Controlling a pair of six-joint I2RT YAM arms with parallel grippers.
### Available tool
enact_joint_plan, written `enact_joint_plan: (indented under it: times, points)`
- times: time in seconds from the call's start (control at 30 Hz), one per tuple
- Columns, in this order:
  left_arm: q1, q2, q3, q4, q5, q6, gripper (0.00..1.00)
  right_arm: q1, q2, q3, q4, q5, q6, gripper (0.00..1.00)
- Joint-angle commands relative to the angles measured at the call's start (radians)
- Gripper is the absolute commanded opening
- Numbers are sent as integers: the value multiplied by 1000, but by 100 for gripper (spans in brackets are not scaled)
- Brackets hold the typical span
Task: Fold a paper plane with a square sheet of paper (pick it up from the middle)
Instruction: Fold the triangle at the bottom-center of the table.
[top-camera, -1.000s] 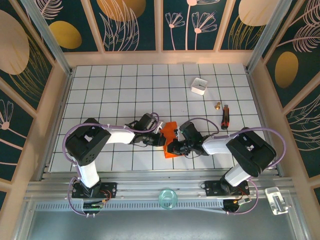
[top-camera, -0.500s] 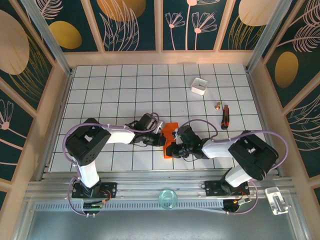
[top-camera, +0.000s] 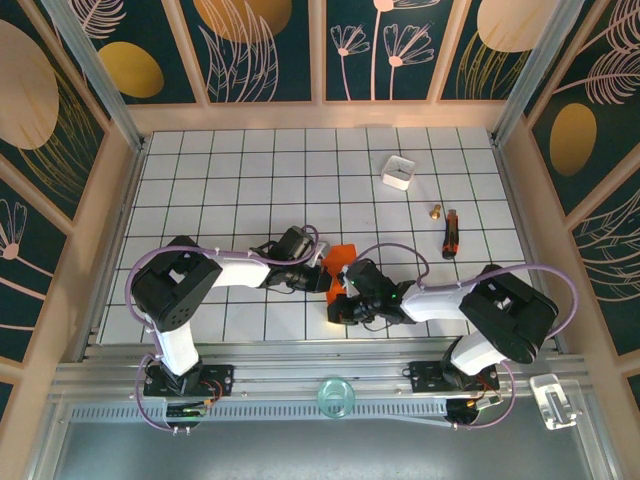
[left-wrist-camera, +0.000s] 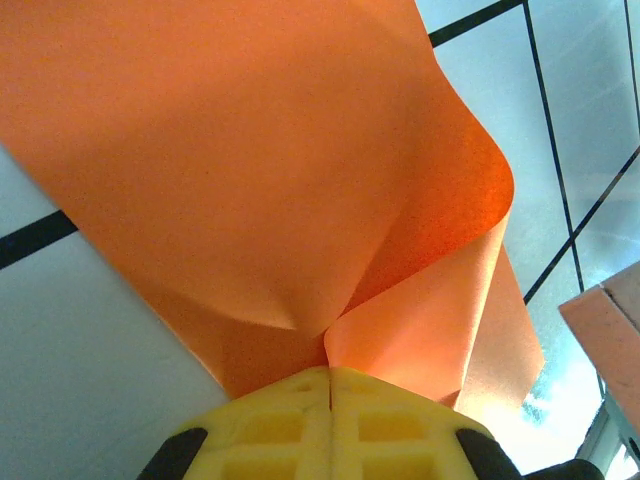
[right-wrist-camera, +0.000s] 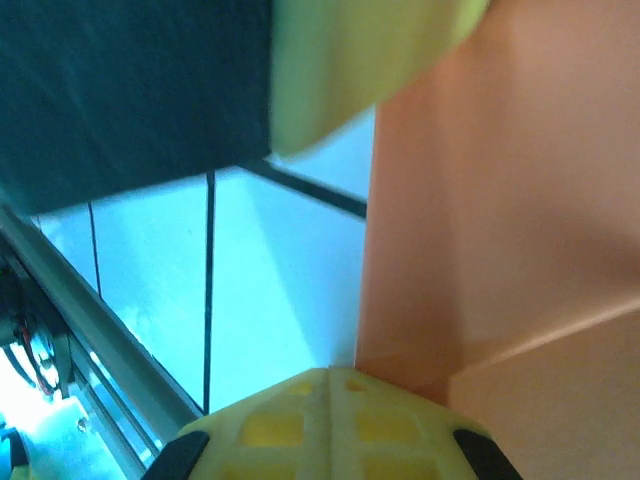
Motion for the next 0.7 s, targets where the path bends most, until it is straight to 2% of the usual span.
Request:
enact_joint_plan:
  times: [0.0, 0.07, 0.2, 0.33, 0.67]
  points:
    - [3, 136, -52, -130, -227, 13, 0, 20, -1, -15, -100, -42, 6, 0]
    - [2, 137, -52, -131, -225, 15, 0, -7, -40, -6, -86, -67, 1, 0]
    - [2, 139, -53, -133, -223, 18, 0, -132, -146, -14, -31, -131, 15, 0]
    - [2, 142, -55, -131, -220, 21, 0, -223, -181, -1, -36, -123, -1, 0]
    - [3, 145, -48, -135, -218, 23, 0, -252, -48, 103, -91, -28, -50, 0]
